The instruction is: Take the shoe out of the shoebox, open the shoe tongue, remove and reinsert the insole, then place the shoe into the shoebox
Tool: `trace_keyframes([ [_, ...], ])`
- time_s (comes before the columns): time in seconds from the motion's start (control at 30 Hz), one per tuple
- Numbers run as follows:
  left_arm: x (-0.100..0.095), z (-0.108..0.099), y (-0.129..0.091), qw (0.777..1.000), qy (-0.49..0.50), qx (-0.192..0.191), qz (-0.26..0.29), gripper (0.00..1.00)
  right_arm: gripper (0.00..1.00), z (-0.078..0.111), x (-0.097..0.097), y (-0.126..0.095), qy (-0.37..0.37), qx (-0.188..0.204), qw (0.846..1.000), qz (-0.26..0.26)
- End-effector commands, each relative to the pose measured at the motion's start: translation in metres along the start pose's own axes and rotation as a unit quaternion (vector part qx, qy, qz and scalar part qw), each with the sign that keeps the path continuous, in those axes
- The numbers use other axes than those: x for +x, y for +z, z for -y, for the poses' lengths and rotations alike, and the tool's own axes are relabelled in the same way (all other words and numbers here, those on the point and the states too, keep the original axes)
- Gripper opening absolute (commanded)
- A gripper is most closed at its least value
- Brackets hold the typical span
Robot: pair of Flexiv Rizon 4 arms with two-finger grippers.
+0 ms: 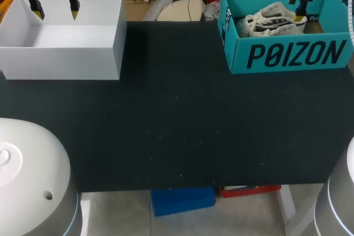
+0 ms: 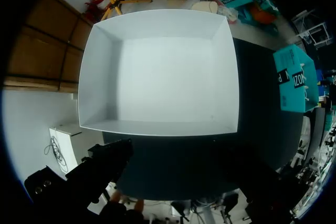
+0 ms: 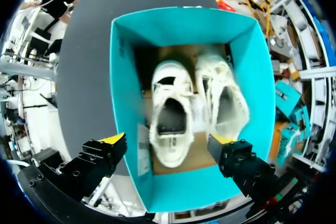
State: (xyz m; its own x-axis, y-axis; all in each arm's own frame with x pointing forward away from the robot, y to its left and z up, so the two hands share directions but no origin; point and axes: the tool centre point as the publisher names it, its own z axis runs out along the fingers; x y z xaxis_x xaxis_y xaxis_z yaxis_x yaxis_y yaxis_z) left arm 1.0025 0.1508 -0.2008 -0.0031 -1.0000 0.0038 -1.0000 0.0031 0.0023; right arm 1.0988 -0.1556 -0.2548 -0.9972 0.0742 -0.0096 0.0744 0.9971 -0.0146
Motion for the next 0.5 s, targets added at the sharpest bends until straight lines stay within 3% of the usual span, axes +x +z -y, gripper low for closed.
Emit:
trace_keyframes([
  [0.03, 0.001, -0.001, -0.001, 1.000, -0.001, 0.000, 0.001, 1.00, 0.94, 0.000, -0.010, 0.010, -0.004, -0.002, 1.000, -0.004],
  [0.13, 0.001, -0.001, -0.001, 1.000, -0.001, 0.000, 0.001, 1.00, 0.92, 0.000, -0.018, 0.021, -0.007, -0.002, 1.000, -0.004],
  [0.2, 0.001, -0.001, -0.001, 1.000, -0.001, 0.000, 0.001, 1.00, 0.84, 0.001, -0.023, 0.029, -0.010, -0.003, 1.000, -0.005],
  [0.37, 0.001, -0.001, -0.001, 1.000, -0.001, 0.000, 0.001, 1.00, 0.87, 0.000, -0.034, 0.049, -0.021, -0.004, 1.000, -0.008],
  [0.43, 0.001, -0.001, -0.001, 1.000, -0.001, 0.000, 0.001, 1.00, 0.71, 0.000, -0.038, 0.057, -0.027, -0.009, 1.000, -0.006],
  [0.5, 0.001, -0.001, -0.001, 1.000, -0.001, 0.000, 0.001, 1.00, 0.71, 0.001, -0.042, 0.065, -0.032, -0.009, 0.999, -0.005],
])
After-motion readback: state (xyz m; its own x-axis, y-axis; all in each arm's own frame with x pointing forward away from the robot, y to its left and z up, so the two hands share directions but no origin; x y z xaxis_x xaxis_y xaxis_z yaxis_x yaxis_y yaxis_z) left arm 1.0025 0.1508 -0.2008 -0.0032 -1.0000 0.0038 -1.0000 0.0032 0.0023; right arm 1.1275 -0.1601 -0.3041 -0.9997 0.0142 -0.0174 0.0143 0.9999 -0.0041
